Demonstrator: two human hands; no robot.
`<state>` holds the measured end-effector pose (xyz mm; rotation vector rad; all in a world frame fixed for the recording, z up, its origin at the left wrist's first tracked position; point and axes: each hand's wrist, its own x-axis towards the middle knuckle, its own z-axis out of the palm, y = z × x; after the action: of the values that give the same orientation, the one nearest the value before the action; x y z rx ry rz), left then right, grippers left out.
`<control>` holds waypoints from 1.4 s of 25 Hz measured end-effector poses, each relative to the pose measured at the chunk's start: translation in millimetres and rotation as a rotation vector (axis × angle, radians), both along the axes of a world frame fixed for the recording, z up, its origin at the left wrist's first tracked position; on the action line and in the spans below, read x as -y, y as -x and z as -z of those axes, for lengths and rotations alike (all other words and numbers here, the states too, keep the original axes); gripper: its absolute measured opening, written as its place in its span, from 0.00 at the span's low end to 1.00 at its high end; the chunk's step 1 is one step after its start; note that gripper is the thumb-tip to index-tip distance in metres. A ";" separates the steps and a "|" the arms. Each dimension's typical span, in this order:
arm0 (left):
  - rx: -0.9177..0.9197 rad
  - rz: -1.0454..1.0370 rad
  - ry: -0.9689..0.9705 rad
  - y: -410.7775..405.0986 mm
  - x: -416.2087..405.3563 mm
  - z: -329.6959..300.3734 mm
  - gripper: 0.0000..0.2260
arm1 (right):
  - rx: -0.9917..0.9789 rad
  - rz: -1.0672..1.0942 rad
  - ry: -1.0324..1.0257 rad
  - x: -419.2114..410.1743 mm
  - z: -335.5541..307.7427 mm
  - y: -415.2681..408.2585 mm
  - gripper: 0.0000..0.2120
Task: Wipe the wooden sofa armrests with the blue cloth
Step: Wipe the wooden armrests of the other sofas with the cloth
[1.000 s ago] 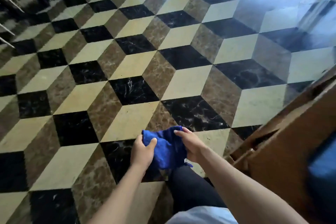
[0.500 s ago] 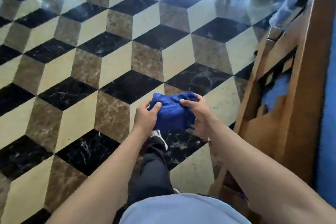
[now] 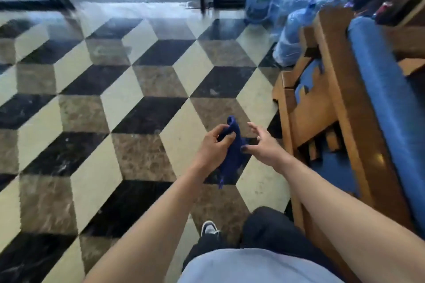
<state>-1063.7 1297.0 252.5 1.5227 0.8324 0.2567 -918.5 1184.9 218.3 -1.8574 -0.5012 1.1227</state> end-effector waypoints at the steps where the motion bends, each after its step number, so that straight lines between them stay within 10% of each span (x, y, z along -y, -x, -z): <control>1: -0.036 0.133 -0.060 -34.8 -19.7 -4.7 0.07 | -0.011 -0.040 -0.074 -13.3 -1.1 -27.1 0.45; 11: -0.243 0.594 -0.093 -379.0 -209.7 -51.3 0.09 | -0.400 0.125 -0.395 -148.1 1.2 -335.8 0.18; 18: -0.188 0.367 0.162 -539.8 -312.8 -36.4 0.26 | -0.050 0.256 -0.398 -251.0 -51.0 -519.0 0.07; 24: -0.047 0.320 0.609 -702.7 -422.9 21.8 0.17 | 0.207 0.566 -0.263 -351.7 -37.3 -659.9 0.11; 35: -0.035 0.879 -0.115 -977.5 -433.6 26.8 0.04 | 0.199 1.202 0.088 -357.8 -19.1 -797.7 0.14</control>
<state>-86.2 1730.6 225.7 1.8580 0.1175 -0.3767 -120.8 1542.6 237.4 -1.8504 0.5510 0.1403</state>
